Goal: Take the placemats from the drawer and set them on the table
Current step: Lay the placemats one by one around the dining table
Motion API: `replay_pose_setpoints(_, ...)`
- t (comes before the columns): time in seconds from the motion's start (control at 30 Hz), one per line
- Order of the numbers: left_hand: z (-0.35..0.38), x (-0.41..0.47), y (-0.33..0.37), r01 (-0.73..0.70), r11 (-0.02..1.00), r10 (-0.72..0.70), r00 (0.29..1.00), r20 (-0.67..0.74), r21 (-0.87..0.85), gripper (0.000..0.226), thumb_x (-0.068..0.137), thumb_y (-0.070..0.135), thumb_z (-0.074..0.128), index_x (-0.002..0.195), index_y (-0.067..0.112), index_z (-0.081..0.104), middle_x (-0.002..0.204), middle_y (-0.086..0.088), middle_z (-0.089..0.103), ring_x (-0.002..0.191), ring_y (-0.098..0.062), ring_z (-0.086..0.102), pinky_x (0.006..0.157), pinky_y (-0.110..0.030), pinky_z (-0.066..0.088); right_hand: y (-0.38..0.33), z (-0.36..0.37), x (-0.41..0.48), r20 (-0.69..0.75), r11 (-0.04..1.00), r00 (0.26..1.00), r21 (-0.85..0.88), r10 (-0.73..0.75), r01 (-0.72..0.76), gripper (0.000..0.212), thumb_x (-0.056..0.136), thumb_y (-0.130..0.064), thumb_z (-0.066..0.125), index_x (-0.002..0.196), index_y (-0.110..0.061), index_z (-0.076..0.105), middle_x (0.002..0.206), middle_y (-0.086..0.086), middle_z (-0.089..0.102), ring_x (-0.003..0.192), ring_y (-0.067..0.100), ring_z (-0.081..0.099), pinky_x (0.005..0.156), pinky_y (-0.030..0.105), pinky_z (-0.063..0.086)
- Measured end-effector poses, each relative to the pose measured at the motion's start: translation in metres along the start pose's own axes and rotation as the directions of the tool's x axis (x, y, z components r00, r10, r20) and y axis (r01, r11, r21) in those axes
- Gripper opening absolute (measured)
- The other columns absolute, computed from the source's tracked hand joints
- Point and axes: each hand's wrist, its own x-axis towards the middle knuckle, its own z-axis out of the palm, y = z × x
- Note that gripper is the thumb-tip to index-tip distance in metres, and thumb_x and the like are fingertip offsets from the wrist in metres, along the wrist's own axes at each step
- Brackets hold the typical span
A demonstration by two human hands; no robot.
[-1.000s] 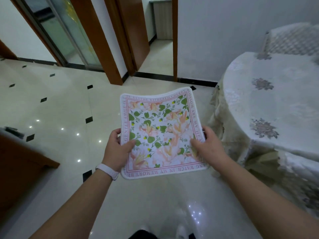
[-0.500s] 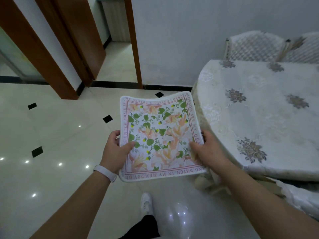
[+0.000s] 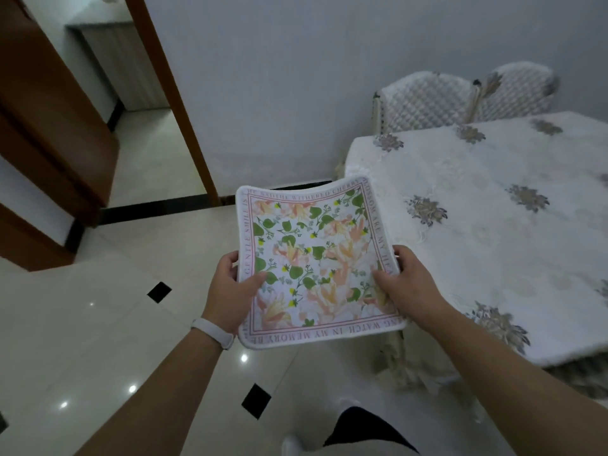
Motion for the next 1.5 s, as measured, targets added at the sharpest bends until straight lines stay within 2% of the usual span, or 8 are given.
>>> replay_pose_setpoints(0.2,0.042,0.084,0.004,0.049,0.998,-0.051,0.997,0.061,0.045,0.037,0.083,0.001,0.070,0.110,0.019,0.052,0.101,-0.007,0.068,0.081,-0.023,0.072,0.064,-0.038,0.059,0.020,-0.004,0.072,-0.058,0.997,0.996,0.037,0.073,-0.071,0.031,0.090,-0.021,0.067,0.117,-0.023,0.052,0.102,-0.009,0.066,0.082,0.005,0.066,0.066,0.025,0.053)
replay_pose_setpoints(0.43,0.085,0.181,0.034,0.073,0.985,-0.080,0.996,0.037,0.159,0.041,0.084,0.004,0.070,0.117,0.016,0.049,0.103,-0.007,0.068,0.083,-0.023,0.071,0.067,-0.040,0.059,0.024,-0.003,0.187,0.012,0.987,0.994,0.114,0.110,-0.111,0.029,0.091,-0.022,0.065,0.117,-0.025,0.051,0.097,-0.016,0.064,0.080,0.004,0.066,0.061,0.021,0.050)
replay_pose_setpoints(0.67,0.152,0.259,0.075,-0.009,0.979,-0.016,0.992,0.123,0.204,0.045,0.084,0.004,0.070,0.122,0.016,0.049,0.105,-0.004,0.068,0.086,-0.022,0.071,0.068,-0.040,0.060,0.017,-0.047,0.263,-0.064,0.974,0.989,0.193,0.136,-0.122,0.030,0.091,-0.022,0.066,0.117,-0.025,0.052,0.101,-0.009,0.068,0.083,0.013,0.070,0.076,0.040,0.059)
replay_pose_setpoints(0.93,0.253,0.311,0.089,-0.090,0.960,-0.014,0.930,0.367,0.264,0.040,0.085,0.002,0.069,0.119,0.010,0.050,0.098,0.000,0.067,0.069,-0.007,0.071,0.053,-0.022,0.055,0.048,-0.102,0.273,-0.266,0.928,0.917,0.308,0.296,-0.210,0.032,0.090,-0.019,0.067,0.117,-0.026,0.050,0.099,-0.011,0.064,0.081,0.000,0.064,0.061,0.018,0.049)
replay_pose_setpoints(1.2,0.357,0.354,0.072,-0.141,0.926,-0.126,0.758,0.640,0.349,0.037,0.085,0.006,0.070,0.115,0.015,0.051,0.103,-0.005,0.069,0.080,-0.019,0.071,0.064,-0.037,0.058,0.085,-0.131,0.258,-0.424,0.837,0.741,0.426,0.521,-0.344,0.033,0.091,-0.023,0.065,0.120,-0.024,0.051,0.106,-0.005,0.067,0.085,0.013,0.069,0.070,0.031,0.057)
replay_pose_setpoints(1.3,0.402,0.377,0.065,-0.181,0.913,-0.167,0.653,0.739,0.367,0.035,0.085,0.007,0.070,0.113,0.016,0.051,0.103,-0.007,0.069,0.073,-0.018,0.071,0.059,-0.034,0.057,0.093,-0.136,0.259,-0.484,0.782,0.627,0.495,0.610,-0.378,0.031,0.091,-0.024,0.065,0.119,-0.024,0.051,0.106,-0.006,0.067,0.085,0.014,0.070,0.069,0.034,0.060)
replay_pose_setpoints(1.4,0.444,0.397,0.067,-0.243,0.893,-0.212,0.513,0.832,0.378,0.038,0.086,0.008,0.070,0.117,0.013,0.050,0.100,-0.011,0.069,0.061,-0.021,0.068,0.051,-0.031,0.054,0.091,-0.132,0.263,-0.524,0.713,0.488,0.572,0.698,-0.405,0.032,0.092,-0.022,0.064,0.121,-0.023,0.050,0.107,-0.005,0.067,0.085,0.011,0.069,0.063,0.027,0.057)
replay_pose_setpoints(1.5,0.479,0.421,0.070,-0.283,0.890,-0.235,0.388,0.891,0.358,0.038,0.085,0.007,0.070,0.117,0.014,0.051,0.101,-0.010,0.068,0.066,-0.024,0.069,0.053,-0.035,0.056,0.082,-0.126,0.277,-0.557,0.669,0.371,0.612,0.743,-0.421,0.030,0.092,-0.022,0.064,0.118,-0.024,0.049,0.106,-0.006,0.065,0.084,0.008,0.067,0.062,0.023,0.054)
